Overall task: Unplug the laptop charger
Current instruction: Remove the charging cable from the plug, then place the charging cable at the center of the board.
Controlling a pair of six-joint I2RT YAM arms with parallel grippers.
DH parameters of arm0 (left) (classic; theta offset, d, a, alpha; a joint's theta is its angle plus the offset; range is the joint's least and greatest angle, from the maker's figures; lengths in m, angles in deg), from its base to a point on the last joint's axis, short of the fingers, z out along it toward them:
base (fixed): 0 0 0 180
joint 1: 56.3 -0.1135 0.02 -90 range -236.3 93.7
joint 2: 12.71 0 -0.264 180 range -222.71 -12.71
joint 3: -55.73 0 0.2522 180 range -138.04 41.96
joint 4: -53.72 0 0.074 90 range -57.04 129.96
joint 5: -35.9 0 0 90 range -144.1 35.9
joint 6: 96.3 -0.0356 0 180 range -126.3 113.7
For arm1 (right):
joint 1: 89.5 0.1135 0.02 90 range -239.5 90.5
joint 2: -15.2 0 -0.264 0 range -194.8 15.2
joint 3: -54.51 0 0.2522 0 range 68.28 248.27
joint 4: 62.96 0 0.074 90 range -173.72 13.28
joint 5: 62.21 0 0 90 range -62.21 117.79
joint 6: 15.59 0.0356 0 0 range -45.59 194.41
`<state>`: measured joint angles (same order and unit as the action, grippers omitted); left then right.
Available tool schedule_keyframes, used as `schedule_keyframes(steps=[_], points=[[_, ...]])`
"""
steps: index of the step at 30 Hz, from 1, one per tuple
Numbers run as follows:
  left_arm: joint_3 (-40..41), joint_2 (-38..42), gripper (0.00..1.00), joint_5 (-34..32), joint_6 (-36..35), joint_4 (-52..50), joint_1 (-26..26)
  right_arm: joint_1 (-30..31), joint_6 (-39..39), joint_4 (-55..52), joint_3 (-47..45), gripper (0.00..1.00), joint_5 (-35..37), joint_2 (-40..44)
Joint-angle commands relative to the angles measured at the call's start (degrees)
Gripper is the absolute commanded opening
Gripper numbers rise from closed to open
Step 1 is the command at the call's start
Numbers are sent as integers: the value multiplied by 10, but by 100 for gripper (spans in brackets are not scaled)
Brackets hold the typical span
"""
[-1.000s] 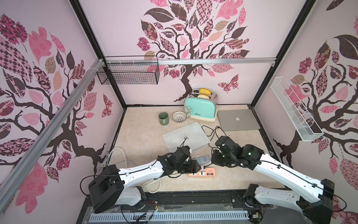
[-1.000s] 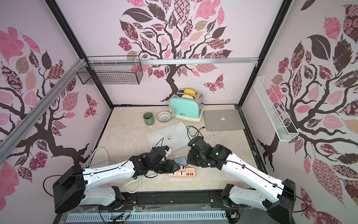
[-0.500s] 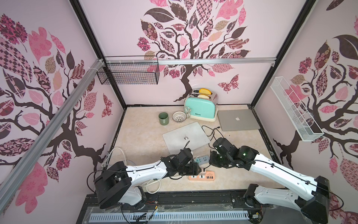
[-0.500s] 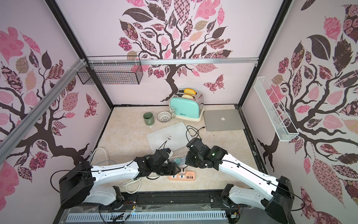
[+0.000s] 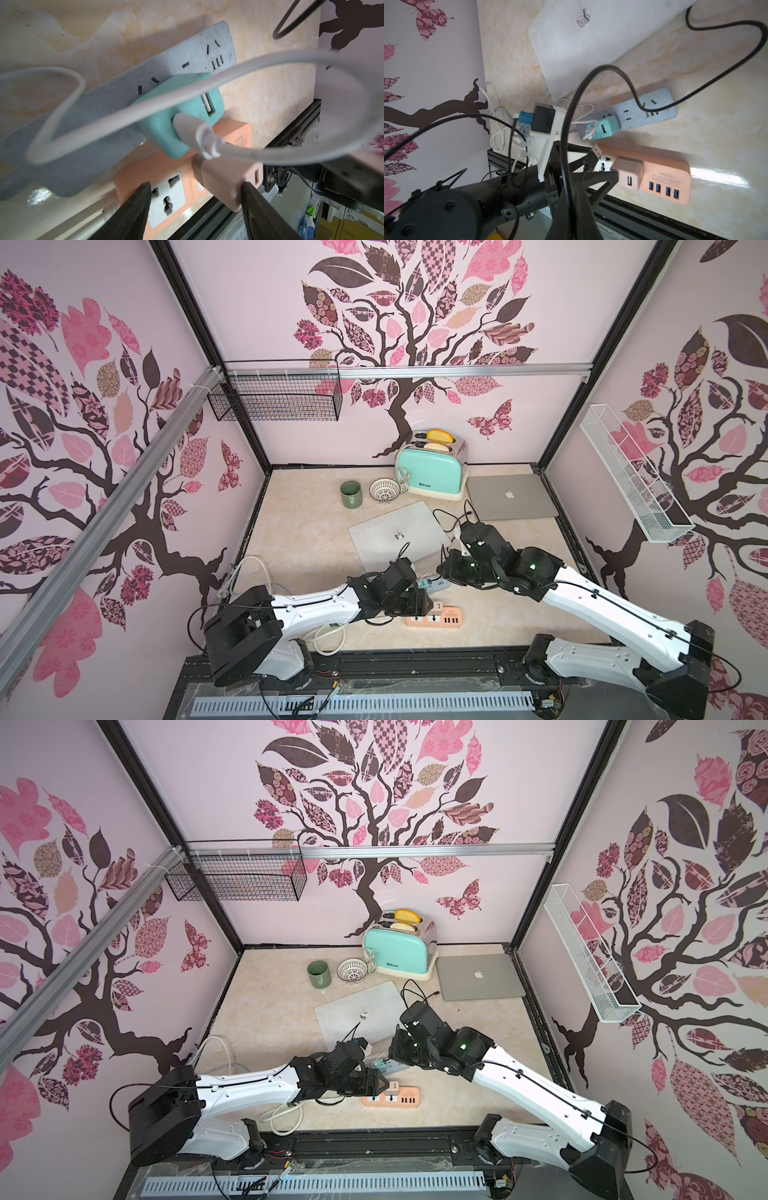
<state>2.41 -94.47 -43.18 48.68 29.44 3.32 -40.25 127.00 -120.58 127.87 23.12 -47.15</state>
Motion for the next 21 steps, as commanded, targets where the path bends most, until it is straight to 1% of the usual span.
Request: schedule_keyframes(steps=[1, 4, 6, 9, 11, 15, 17, 21], points=[[32, -46, 71, -30, -16, -139, 13, -3, 11, -47, 30, 0, 39, 15], [34, -39, 71, -26, -15, -138, 14, -5, 0, -109, 40, 0, 96, 29], [34, -29, 71, -24, -17, -139, 15, -20, -14, -144, 38, 0, 122, 41], [28, -13, 71, -25, -25, -146, 15, -86, -49, -178, 16, 0, 105, 53], [23, -3, 72, -25, -32, -150, 15, -134, -77, -179, -13, 0, 93, 63], [13, 4, 72, -23, -43, -153, 15, -205, -114, -165, -52, 0, 71, 62], [10, 5, 73, -23, -48, -156, 15, -223, -126, -154, -67, 0, 62, 55], [3, 7, 74, -22, -56, -159, 15, -226, -137, -131, -89, 0, 59, 31]])
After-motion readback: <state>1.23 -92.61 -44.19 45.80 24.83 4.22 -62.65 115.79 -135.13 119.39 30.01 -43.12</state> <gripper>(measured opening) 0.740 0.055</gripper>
